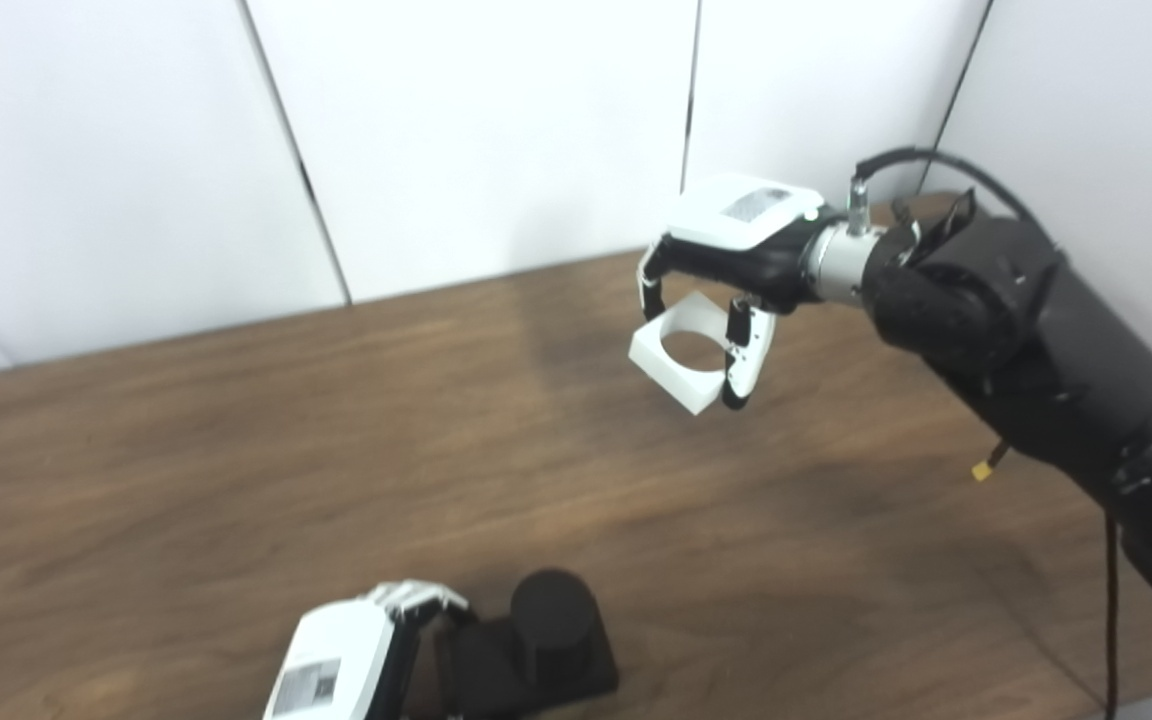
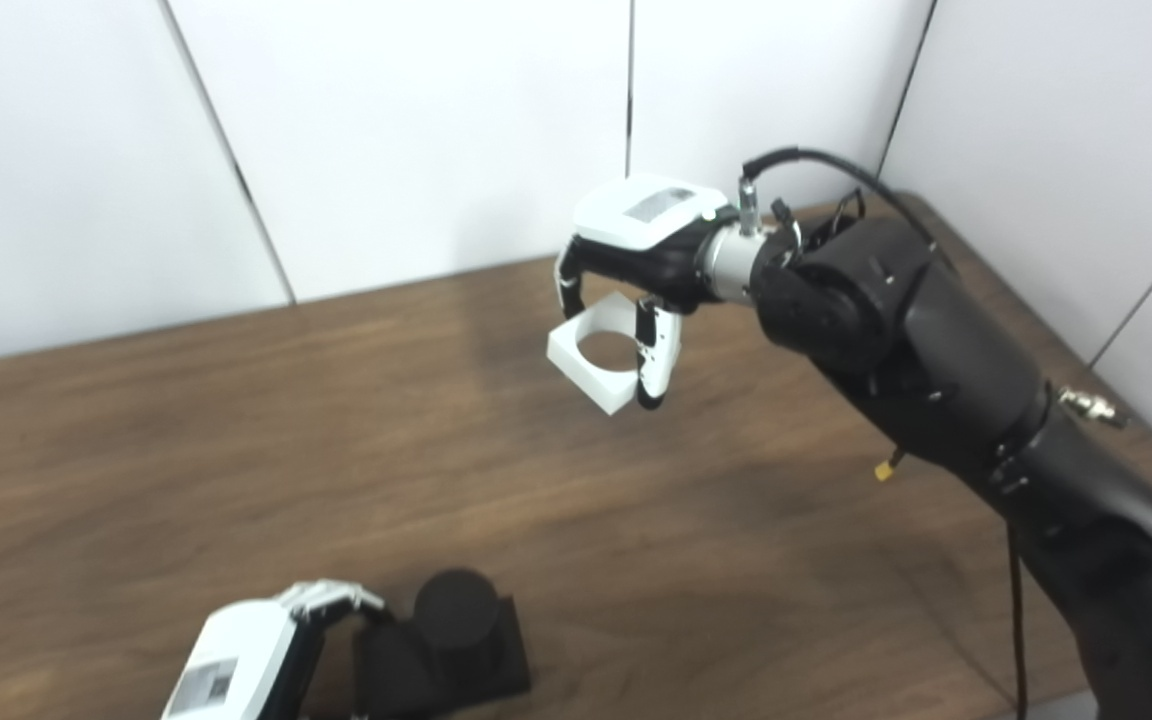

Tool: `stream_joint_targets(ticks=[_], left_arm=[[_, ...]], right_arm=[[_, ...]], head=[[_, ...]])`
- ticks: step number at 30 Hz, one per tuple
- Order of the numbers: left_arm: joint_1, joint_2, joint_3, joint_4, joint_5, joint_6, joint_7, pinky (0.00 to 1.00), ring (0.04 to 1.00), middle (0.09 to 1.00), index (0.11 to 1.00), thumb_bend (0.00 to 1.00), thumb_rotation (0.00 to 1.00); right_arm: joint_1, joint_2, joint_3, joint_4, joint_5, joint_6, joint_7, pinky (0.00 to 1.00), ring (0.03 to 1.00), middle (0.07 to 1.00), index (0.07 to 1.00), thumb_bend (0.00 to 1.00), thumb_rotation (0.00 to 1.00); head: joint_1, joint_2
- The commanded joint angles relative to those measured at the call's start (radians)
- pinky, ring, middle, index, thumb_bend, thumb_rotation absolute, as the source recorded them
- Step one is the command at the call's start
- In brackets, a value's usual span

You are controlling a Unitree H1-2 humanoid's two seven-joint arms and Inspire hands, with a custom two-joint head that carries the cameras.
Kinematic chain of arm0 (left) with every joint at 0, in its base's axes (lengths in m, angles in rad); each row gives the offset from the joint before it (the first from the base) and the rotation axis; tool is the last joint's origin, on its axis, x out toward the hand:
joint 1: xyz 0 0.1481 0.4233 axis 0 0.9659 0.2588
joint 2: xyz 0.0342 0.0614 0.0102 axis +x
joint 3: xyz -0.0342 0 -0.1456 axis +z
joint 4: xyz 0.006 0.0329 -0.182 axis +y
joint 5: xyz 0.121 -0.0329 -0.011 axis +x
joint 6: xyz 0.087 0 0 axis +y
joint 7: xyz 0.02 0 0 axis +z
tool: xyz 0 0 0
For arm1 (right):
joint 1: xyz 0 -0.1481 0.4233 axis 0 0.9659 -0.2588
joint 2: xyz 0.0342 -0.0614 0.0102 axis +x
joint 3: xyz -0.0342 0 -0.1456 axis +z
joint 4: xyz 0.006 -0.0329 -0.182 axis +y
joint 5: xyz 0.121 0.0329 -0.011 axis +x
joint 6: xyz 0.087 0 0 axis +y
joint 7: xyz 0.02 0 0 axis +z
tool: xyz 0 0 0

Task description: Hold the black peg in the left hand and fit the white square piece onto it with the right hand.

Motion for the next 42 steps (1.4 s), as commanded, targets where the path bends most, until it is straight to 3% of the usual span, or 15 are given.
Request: stream_joint_targets(ticks=[1, 8, 13, 17, 22, 35, 42], left_arm=[[0.0, -0.012, -0.008, 0.008, 0.011, 0.017, -0.036, 0.68, 0.755, 0.716, 0.485, 0.52, 0.04], [-0.008, -0.031, -0.024, -0.001, 0.038, 0.034, -0.056, 0.68, 0.76, 0.719, 0.485, 0.52, 0.04], [-0.009, -0.037, -0.034, -0.004, 0.057, 0.043, -0.064, 0.69, 0.758, 0.717, 0.485, 0.52, 0.05], [-0.014, -0.042, -0.038, -0.003, 0.06, 0.051, -0.068, 0.69, 0.759, 0.719, 0.485, 0.52, 0.05], [-0.023, -0.044, -0.044, 0.004, 0.059, 0.055, -0.065, 0.68, 0.755, 0.715, 0.485, 0.52, 0.05], [-0.035, -0.045, -0.054, 0.002, 0.057, 0.07, -0.062, 0.68, 0.75, 0.714, 0.485, 0.52, 0.05], [-0.039, -0.047, -0.059, 0.0, 0.07, 0.079, -0.074, 0.68, 0.751, 0.716, 0.485, 0.52, 0.05]], right_arm=[[-0.057, 0.004, -0.021, -0.055, 0.002, 0.01, 0.018, 0.8, 0.858, 0.758, 0.484, 0.52, 0.13], [-0.081, 0.051, -0.015, -0.156, 0.014, 0.015, 0.093, 0.78, 0.857, 0.746, 0.483, 0.52, 0.13], [-0.095, 0.084, -0.041, -0.238, 0.073, 0.084, 0.166, 0.81, 0.872, 0.75, 0.483, 0.52, 0.13], [-0.105, 0.117, -0.064, -0.282, 0.11, 0.092, 0.209, 0.76, 0.858, 0.741, 0.482, 0.52, 0.13], [-0.115, 0.151, -0.055, -0.302, 0.125, 0.092, 0.225, 0.74, 0.835, 0.727, 0.48, 0.52, 0.13], [-0.089, 0.208, 0.027, -0.314, 0.096, 0.092, 0.255, 0.73, 0.836, 0.725, 0.481, 0.53, 0.13], [-0.073, 0.203, 0.089, -0.307, 0.095, 0.086, 0.233, 0.76, 0.84, 0.729, 0.482, 0.52, 0.13]], head=[[0.015, 0.011], [0.061, 0.057], [0.075, 0.072], [0.082, 0.082], [0.088, 0.087], [0.1, 0.096], [0.107, 0.101]])
